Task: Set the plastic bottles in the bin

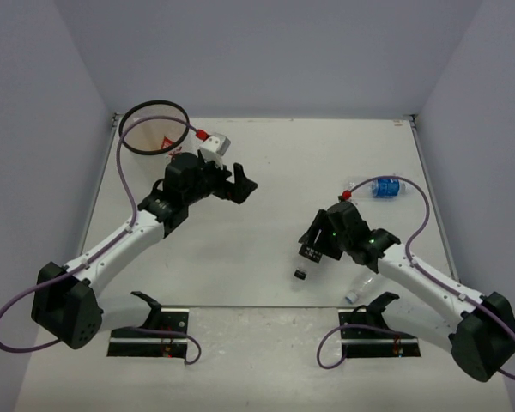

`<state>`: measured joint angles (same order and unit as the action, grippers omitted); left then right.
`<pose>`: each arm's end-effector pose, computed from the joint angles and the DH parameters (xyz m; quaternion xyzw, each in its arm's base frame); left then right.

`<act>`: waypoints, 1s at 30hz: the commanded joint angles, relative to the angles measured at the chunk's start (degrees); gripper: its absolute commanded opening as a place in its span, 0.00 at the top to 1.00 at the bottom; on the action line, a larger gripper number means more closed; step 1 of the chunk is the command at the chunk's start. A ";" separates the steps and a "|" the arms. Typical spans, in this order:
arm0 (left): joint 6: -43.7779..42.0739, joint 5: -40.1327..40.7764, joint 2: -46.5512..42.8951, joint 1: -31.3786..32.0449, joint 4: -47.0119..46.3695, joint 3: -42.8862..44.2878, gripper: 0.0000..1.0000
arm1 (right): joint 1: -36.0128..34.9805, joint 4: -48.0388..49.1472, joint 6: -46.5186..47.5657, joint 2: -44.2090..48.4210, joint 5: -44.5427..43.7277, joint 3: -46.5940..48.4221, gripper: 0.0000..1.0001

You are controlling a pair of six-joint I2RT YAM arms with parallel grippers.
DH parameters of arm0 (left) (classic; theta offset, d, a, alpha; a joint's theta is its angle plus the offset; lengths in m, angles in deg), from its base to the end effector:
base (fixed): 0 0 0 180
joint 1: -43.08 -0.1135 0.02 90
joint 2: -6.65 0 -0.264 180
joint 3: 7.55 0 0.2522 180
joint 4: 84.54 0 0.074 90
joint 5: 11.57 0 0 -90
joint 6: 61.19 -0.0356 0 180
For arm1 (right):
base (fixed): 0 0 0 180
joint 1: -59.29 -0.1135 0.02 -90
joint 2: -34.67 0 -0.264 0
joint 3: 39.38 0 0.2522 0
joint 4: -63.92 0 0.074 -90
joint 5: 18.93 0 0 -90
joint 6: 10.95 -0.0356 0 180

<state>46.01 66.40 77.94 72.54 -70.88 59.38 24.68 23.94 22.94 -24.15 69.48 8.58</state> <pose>0.2491 -0.1492 0.3107 0.1472 0.7935 -0.3093 0.5030 0.1653 0.1129 0.2069 0.1803 0.9247 0.2292 0.2448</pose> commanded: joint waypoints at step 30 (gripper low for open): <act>1.71 -21.45 9.20 13.14 -26.50 -2.09 0.81 | -0.02 6.23 5.98 -4.37 2.74 30.03 0.75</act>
<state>47.27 43.93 86.97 85.44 -93.49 55.53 25.02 28.52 28.62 -28.75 71.68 35.89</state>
